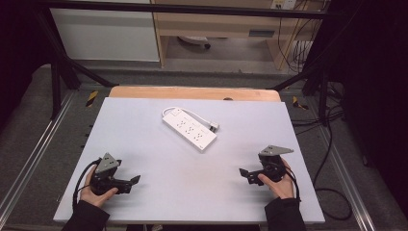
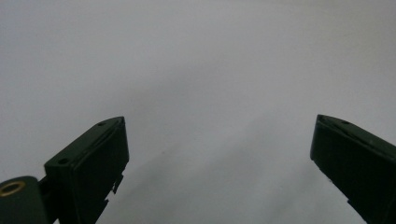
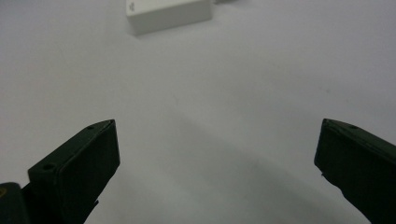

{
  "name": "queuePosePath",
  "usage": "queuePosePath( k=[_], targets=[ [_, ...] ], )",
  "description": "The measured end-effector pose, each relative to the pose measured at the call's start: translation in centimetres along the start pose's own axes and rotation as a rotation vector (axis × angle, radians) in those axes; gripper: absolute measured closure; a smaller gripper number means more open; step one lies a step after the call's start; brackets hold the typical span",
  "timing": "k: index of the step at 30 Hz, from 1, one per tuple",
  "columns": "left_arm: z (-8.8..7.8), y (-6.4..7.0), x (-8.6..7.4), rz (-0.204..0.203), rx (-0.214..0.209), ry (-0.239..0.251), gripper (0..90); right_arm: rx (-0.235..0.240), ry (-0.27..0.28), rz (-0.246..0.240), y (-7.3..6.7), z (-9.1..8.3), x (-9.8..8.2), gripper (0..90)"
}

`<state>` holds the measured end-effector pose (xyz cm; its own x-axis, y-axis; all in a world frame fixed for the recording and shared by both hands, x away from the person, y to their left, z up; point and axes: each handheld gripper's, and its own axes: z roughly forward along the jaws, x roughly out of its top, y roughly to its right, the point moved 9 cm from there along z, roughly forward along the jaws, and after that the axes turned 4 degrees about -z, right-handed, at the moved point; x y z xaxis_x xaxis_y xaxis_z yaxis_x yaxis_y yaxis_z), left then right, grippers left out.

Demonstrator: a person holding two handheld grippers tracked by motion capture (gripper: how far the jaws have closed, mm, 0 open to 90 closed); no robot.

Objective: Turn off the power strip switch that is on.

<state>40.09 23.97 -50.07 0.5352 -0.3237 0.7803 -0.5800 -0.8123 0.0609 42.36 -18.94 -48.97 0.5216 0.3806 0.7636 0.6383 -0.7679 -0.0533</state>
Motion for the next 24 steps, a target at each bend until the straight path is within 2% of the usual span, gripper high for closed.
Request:
queuePosePath(
  k=[6,11,14,24],
  targets=[
    [0.0,0.1,0.0,0.001,0.0,0.0,4.0,0.0,-0.016,0.013,1.0,-0.9,-2.3,0.7],
    [0.1,0.1,0.0,0.003,-0.002,-0.004,4.0,0.017,-0.008,0.015,1.3,-1.6,-3.6,0.8],
    [0.1,0.2,0.0,0.002,-0.006,-0.005,4.0,0.015,-0.022,0.011,1.4,-1.6,-4.4,0.8],
    [0.3,0.4,-0.2,0.016,-0.005,-0.021,3.9,0.023,-0.036,0.006,1.3,-1.6,-4.8,0.7]
  ],
)
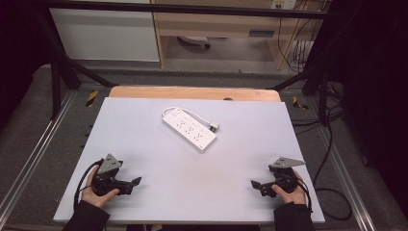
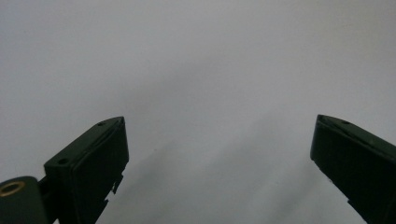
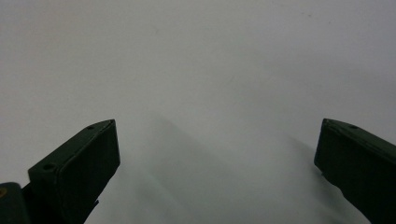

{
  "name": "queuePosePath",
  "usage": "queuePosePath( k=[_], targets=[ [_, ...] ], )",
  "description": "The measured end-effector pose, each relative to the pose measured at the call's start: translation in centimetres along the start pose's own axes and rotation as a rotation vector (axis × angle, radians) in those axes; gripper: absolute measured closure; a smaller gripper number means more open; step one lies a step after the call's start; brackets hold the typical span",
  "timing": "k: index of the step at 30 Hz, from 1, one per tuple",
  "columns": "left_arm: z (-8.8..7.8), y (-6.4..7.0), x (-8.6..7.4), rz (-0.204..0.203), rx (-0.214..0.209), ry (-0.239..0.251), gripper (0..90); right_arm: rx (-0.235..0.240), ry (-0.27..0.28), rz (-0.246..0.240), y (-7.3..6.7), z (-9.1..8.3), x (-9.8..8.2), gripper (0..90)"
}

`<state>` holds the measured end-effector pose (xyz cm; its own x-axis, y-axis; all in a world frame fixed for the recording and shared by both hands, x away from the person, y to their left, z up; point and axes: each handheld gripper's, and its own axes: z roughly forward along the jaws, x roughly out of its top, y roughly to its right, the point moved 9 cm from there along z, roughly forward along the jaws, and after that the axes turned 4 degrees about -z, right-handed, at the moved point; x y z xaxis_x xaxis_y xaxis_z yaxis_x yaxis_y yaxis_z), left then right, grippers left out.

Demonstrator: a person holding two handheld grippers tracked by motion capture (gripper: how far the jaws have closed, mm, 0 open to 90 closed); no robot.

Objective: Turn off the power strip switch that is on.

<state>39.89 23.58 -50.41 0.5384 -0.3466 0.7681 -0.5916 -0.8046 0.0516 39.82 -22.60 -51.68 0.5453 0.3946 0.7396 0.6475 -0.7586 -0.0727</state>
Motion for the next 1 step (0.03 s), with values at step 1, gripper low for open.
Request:
queuePosePath(
  k=[1],
  targets=[
    [0.02,0.02,0.01,0.001,-0.001,0.0,4.0,0.004,0.001,0.003,-0.04,-0.05,0.0,0.7]
  ],
)
